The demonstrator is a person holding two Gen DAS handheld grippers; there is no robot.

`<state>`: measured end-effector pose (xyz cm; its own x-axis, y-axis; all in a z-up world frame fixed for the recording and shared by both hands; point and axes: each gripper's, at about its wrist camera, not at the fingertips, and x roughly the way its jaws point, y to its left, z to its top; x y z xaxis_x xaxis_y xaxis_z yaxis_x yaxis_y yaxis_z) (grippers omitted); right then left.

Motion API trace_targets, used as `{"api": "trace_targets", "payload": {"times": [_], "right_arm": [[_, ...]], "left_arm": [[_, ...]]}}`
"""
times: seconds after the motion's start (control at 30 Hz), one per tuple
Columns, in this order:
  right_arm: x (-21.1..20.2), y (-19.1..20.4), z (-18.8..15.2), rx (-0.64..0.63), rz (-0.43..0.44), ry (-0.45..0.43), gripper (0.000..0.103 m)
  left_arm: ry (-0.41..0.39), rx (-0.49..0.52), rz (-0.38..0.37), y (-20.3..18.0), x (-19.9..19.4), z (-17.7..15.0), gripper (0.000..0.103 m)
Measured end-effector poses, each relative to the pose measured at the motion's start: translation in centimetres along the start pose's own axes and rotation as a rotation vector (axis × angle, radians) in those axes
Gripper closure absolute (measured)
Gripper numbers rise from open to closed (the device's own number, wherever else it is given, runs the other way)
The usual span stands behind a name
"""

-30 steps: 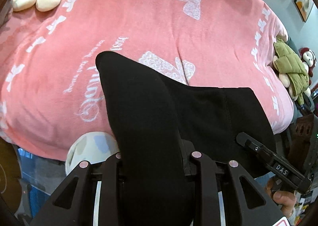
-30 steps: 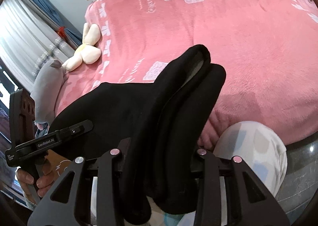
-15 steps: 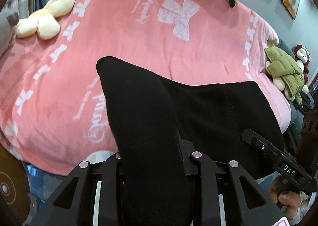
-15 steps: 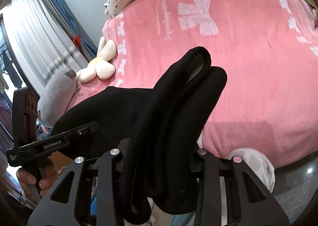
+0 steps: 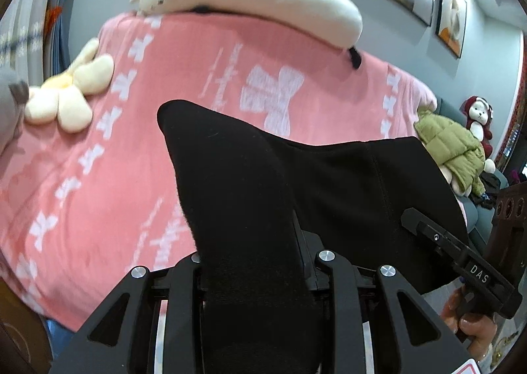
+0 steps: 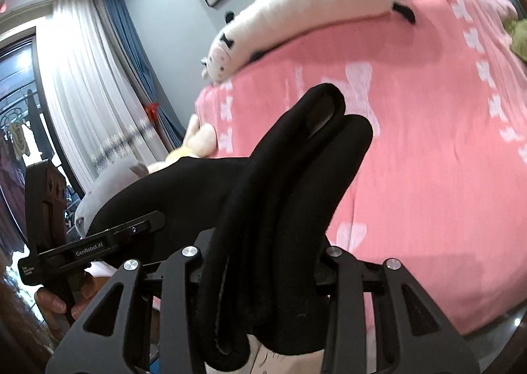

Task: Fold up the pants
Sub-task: 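Lift the folded pants with both grippers and hold them up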

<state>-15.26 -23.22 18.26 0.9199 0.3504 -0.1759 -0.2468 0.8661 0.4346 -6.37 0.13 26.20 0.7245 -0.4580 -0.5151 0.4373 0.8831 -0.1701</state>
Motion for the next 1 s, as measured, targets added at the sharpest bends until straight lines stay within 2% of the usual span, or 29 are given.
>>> {"api": "trace_targets", "payload": {"times": [0.2,0.47,0.8,1.0], "right_arm": [[1.3,0.6,3.7,-0.049,0.009,-0.063,0.068],[3.7,0.6,7.9,-0.083,0.009,-0.121,0.068],[8.0,-0.8,11.1,-0.083,0.013,-0.110,0.068],[12.9,-3.2,12.6,-0.072,0.027,-0.089,0.067]], "left_arm": [[-0.074,0.030,0.021,-0.4,0.3,3.5,0.078],[-0.127,0.061,0.049,-0.5,1.9,7.7,0.077],[-0.133,0.066,0.066,0.7,4.8,11.2,0.077],[-0.139,0.053,0.057,3.0,9.1,13.0,0.076]]}}
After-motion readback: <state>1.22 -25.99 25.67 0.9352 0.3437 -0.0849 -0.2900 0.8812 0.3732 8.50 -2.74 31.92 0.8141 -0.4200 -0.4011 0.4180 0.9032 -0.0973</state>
